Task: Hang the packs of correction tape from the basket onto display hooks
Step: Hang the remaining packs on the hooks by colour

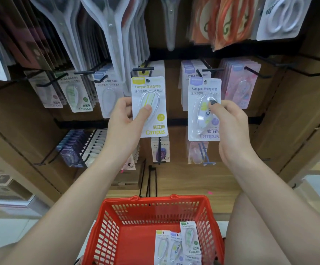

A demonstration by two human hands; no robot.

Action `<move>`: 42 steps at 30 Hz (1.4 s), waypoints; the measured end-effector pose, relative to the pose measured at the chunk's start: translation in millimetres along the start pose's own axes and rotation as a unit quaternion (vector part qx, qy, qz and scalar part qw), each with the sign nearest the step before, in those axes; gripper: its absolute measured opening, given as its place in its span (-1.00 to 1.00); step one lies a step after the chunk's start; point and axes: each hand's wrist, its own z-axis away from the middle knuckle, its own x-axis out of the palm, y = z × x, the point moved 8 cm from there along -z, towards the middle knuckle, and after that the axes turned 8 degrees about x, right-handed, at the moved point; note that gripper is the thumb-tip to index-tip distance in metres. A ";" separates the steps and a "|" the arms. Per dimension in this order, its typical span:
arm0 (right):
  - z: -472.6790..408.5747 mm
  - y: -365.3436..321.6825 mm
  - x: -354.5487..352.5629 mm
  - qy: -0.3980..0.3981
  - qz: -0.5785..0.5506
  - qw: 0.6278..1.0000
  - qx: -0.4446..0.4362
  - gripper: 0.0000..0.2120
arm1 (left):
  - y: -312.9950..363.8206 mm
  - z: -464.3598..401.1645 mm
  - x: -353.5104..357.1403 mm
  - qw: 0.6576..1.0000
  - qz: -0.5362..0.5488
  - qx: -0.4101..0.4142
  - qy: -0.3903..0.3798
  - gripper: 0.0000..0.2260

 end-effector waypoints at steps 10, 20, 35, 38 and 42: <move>0.3 1.0 -3.1 0.038 0.089 0.993 -0.069 -0.94 | -32.6 -26.2 13.8 0.997 -0.062 -0.006 -0.044 -0.77; 6.2 -12.8 -4.0 0.061 0.076 0.990 -0.103 -0.84 | -53.9 -42.9 28.5 0.995 -0.064 -0.062 -0.039 -0.60; 2.1 -9.4 -2.6 0.059 0.067 0.993 -0.080 -0.82 | -68.1 -62.4 36.8 0.992 -0.075 -0.089 -0.044 -0.54; -9.0 -2.4 0.9 0.042 0.072 0.995 -0.052 -0.83 | -72.5 -64.1 36.6 0.991 -0.086 -0.094 -0.047 -0.37; -45.9 3.3 8.8 0.035 0.101 0.994 -0.022 -0.85 | -73.7 -69.7 38.4 0.990 -0.096 -0.091 -0.054 -0.39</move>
